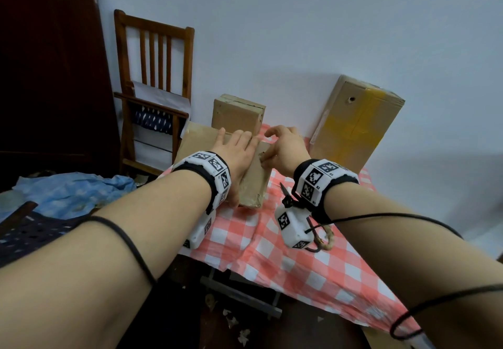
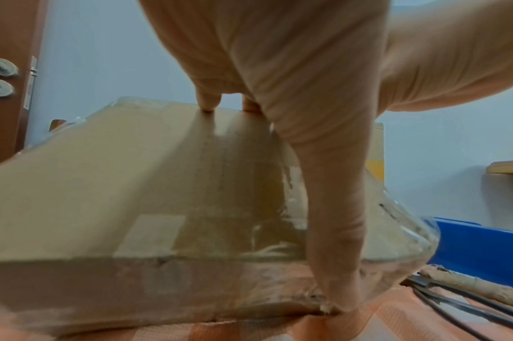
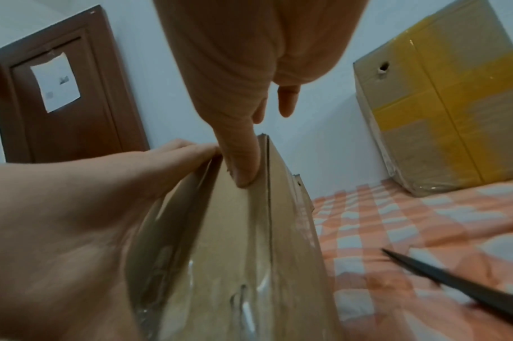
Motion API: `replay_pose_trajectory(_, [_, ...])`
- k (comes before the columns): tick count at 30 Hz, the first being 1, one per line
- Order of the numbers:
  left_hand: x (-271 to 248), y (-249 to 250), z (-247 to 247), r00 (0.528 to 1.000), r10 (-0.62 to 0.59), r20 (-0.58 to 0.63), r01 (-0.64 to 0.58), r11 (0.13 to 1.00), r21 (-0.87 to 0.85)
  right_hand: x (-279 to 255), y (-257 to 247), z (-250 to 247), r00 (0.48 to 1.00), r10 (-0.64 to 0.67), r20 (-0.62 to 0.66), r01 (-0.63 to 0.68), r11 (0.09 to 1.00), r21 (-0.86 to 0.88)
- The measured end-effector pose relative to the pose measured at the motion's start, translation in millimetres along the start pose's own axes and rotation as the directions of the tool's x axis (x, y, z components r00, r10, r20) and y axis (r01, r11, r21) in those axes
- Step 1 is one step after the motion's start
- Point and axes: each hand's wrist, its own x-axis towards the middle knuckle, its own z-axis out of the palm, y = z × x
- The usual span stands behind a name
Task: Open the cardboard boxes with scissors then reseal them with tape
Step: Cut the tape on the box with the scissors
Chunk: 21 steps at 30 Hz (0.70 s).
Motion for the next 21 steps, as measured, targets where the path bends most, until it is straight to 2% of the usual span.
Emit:
replay_pose_trajectory(2, [1.3,-0.3,0.6,1.0,-0.001,0.001,0.001,1.0,-0.011,-2.6,-2.6,2.2,0.993,0.112,0.034,-0.114,0.993,0.041])
replay_pose_trajectory(4, [2.4,-0.5,0.4,1.0,0.001,0.008,-0.001,1.0,-0.02,-3.8,-6.7,6.6,0.971,0.197,0.133,-0.209,0.974,0.089])
replay_pose_trajectory(7, [1.6,-0.3,-0.9,1.0,0.0,0.018,0.0,1.0,-0.014,-4.5,-6.2,13.5,0.948,0.285,0.145,-0.316,0.902,0.294])
replay_pose_trajectory(10, [-1.3,-0.6,-1.5,1.0,-0.001,0.021,0.001,1.0,-0.019,-7.5,-2.6,20.9,0.92,0.374,0.118,-0.378,0.766,0.52])
replay_pose_trajectory(12, [-0.5,-0.5,-1.1,1.0,0.0,0.016,0.0,1.0,-0.027,-9.5,-1.0,24.3,0.897,0.421,0.136,-0.397,0.63,0.668])
replay_pose_trajectory(14, [1.0,-0.4,-0.7,1.0,0.0,0.021,0.001,0.999,-0.034,-11.6,-2.0,24.6,0.878,0.438,0.194,-0.42,0.508,0.752])
replay_pose_trajectory(15, [1.6,-0.5,-0.4,1.0,-0.001,0.022,0.002,0.999,-0.033,-12.1,-2.3,24.7,0.876,0.438,0.203,-0.419,0.483,0.769])
replay_pose_trajectory(21, [2.7,-0.5,0.7,1.0,-0.001,0.015,0.002,1.0,-0.029,-15.7,1.4,18.5,0.897,0.405,0.18,-0.377,0.485,0.789])
